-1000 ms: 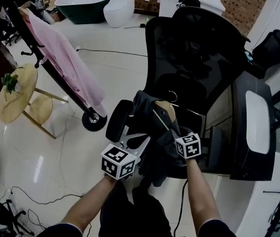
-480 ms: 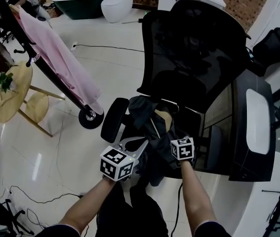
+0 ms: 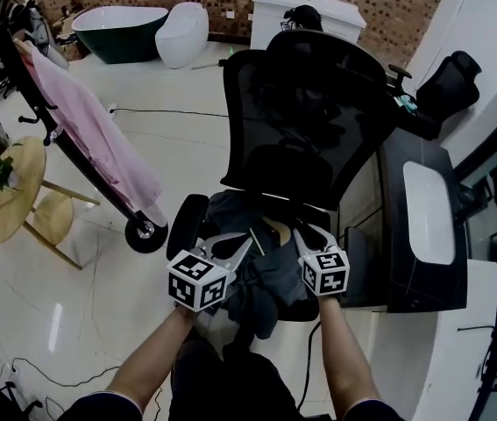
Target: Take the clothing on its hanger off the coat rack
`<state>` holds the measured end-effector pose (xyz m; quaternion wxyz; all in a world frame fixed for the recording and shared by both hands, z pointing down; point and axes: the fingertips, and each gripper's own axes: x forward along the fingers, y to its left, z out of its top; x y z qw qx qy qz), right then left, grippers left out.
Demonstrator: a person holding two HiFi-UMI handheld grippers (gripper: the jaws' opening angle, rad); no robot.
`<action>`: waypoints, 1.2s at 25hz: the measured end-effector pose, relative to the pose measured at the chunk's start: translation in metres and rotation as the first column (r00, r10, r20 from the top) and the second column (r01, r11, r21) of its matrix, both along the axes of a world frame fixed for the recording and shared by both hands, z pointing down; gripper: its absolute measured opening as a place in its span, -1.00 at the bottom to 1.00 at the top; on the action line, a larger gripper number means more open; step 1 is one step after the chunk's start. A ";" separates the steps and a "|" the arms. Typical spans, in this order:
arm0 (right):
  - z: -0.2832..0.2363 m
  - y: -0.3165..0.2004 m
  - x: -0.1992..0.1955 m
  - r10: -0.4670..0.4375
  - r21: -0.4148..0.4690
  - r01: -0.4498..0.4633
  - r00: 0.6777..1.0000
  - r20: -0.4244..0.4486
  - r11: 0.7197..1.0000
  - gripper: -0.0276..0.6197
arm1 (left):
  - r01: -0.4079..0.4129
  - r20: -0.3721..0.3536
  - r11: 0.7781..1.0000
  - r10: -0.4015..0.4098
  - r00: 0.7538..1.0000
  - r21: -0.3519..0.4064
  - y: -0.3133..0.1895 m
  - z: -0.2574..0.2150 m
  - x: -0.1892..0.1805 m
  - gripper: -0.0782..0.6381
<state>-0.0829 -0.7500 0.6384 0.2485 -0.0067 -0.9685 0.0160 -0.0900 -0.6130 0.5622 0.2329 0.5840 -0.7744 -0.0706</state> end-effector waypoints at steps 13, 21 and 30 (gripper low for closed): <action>-0.224 0.024 0.026 -0.039 -0.069 0.080 0.885 0.464 0.994 -0.87 | -0.065 0.139 0.985 0.043 0.989 0.162 -0.028 -0.121 0.012 -0.77; -0.291 0.034 0.038 -0.085 -0.062 0.146 0.819 0.567 0.987 -0.91 | -0.088 0.215 0.971 0.040 0.976 0.221 -0.036 -0.175 0.021 -0.77; -0.297 0.039 0.038 -0.069 -0.082 0.142 0.814 0.577 0.986 -0.91 | -0.085 0.229 0.969 0.031 0.973 0.230 -0.030 -0.182 0.024 -0.77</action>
